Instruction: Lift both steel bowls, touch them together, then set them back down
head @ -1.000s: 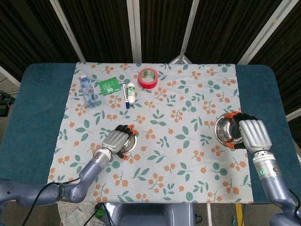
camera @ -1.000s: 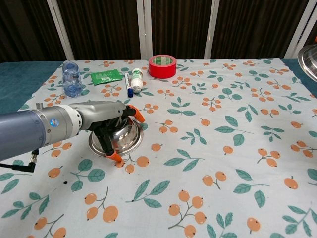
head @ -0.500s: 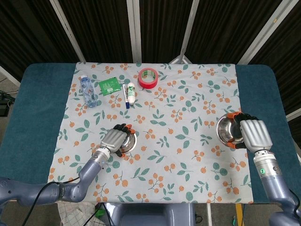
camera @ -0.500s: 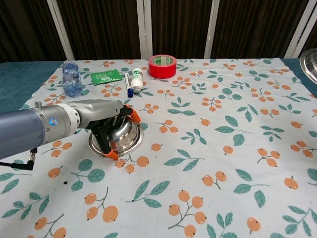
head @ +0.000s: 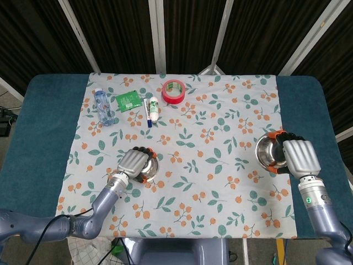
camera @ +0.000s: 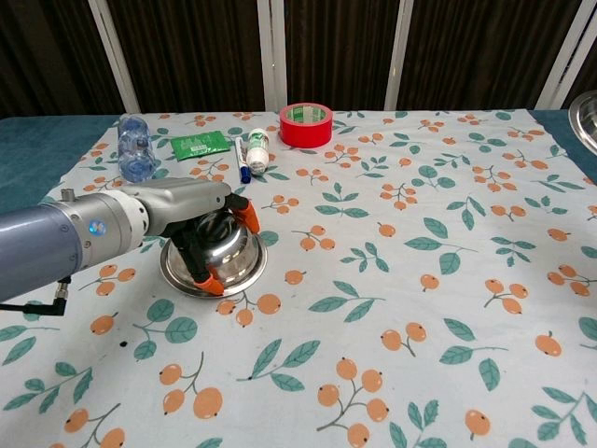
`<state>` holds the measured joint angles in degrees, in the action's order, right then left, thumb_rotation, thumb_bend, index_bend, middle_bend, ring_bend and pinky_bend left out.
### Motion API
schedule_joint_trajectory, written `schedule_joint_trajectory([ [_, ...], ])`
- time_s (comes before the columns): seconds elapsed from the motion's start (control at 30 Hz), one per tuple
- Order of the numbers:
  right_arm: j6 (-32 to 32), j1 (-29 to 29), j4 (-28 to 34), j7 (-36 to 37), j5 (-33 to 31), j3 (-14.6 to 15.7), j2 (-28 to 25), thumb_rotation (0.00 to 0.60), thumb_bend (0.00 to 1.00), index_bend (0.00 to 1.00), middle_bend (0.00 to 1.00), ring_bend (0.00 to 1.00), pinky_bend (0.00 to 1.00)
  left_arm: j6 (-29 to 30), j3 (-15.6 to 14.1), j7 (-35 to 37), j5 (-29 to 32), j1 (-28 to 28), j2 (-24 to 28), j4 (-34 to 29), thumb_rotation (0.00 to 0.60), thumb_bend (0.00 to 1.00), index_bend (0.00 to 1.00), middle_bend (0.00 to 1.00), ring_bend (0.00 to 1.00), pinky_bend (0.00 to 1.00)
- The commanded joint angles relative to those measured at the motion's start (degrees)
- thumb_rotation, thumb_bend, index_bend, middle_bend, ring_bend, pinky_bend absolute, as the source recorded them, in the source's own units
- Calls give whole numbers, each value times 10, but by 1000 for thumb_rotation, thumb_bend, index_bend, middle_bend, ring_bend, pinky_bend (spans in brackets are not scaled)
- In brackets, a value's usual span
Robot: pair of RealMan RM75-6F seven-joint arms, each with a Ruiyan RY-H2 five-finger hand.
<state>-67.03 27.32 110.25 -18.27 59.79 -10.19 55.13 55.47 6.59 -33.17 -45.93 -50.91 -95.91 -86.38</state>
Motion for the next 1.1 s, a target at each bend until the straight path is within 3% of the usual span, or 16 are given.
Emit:
schedule_joint_trajectory([
  [0.03, -1, 0, 0, 0, -2, -1, -1, 600, 52, 374, 307, 377, 333, 7, 2, 7, -12, 3, -1, 2, 600, 75, 357, 323, 284, 413],
  [0.23, -2, -1, 2, 0, -6, -4, -3, 600, 52, 376, 307, 377, 333, 15, 8, 63, -63, 19, 6, 8, 600, 84, 373, 326, 284, 414],
  [0.4, -5, -2, 9, 24, 7, -12, -6, 600, 52, 377, 307, 377, 333, -8, 29, 187, -96, 47, 40, -15, 600, 84, 358, 276, 246, 398],
  [0.5, 1, -5, 12, 75, 24, -23, -7, 600, 53, 377, 307, 377, 333, -26, 45, 270, -112, 66, 72, -35, 600, 84, 351, 256, 231, 395],
  [0.63, 22, -4, 9, 176, 58, -38, -8, 600, 52, 383, 307, 377, 333, -34, 64, 382, -151, 93, 108, -53, 600, 84, 344, 240, 221, 390],
  [0.7, 42, 0, 8, 260, 73, -54, -4, 600, 52, 389, 307, 377, 334, -46, 89, 514, -175, 118, 129, -75, 600, 84, 343, 233, 217, 388],
  [0.83, 74, 6, -1, 381, 101, -68, 2, 600, 52, 405, 307, 377, 333, -74, 109, 698, -235, 141, 151, -78, 600, 84, 343, 210, 204, 380],
  [1.0, 129, 18, -11, 565, 155, -78, 2, 600, 52, 410, 307, 377, 318, -45, 112, 814, -311, 153, 152, -37, 600, 84, 344, 198, 197, 363],
  [1.1, 153, 28, -20, 637, 193, -77, -2, 600, 52, 417, 307, 377, 305, -26, 108, 857, -334, 157, 146, -18, 600, 84, 343, 193, 181, 354],
])
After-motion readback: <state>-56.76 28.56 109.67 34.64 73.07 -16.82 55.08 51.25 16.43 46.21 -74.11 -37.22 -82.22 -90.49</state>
